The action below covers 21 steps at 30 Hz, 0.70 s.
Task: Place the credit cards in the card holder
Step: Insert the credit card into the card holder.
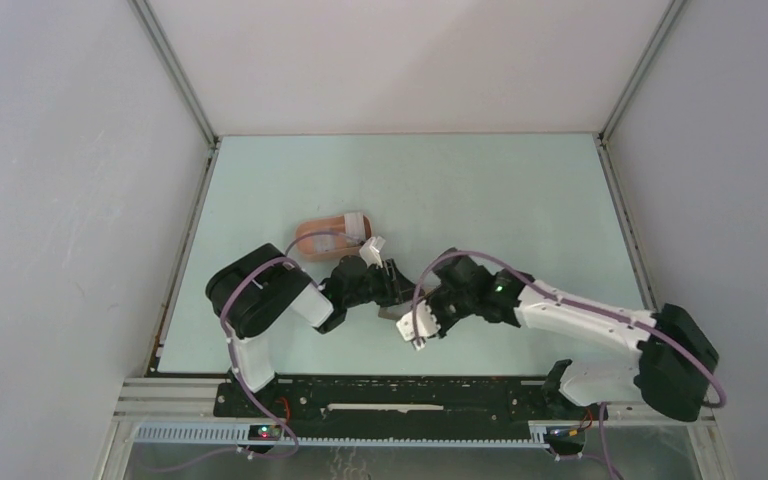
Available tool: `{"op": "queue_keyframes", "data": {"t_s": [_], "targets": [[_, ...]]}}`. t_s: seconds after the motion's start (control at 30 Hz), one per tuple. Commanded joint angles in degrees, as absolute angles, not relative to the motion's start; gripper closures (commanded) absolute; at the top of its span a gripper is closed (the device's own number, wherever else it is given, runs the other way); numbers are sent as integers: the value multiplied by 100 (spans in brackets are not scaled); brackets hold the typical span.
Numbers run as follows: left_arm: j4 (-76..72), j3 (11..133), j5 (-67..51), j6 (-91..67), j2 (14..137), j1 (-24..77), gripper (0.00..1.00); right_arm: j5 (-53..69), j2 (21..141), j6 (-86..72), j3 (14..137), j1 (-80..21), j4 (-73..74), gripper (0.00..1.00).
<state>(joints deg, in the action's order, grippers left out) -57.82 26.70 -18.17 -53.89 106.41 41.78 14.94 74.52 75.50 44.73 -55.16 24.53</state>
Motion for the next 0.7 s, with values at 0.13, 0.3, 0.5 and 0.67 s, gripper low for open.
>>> {"op": "queue_keyframes", "data": {"t_s": [0.13,0.3,0.5,0.67], "targets": [[-4833,2539,-1299,-4918,10015,4239,55,4349,7058,6077,4975,-3903,3686,59],[-4762,2484,-970,-4761,9656,4377,55,5501,7844,4256,5805,-3032,4070,61],[-4435,2571,-753,-4588,9441,4649,58,5983,8658,2277,6064,-2639,4068,63],[-4144,2613,-481,-4551,9418,4915,62,5445,9174,1033,5833,-2452,3498,62]]}}
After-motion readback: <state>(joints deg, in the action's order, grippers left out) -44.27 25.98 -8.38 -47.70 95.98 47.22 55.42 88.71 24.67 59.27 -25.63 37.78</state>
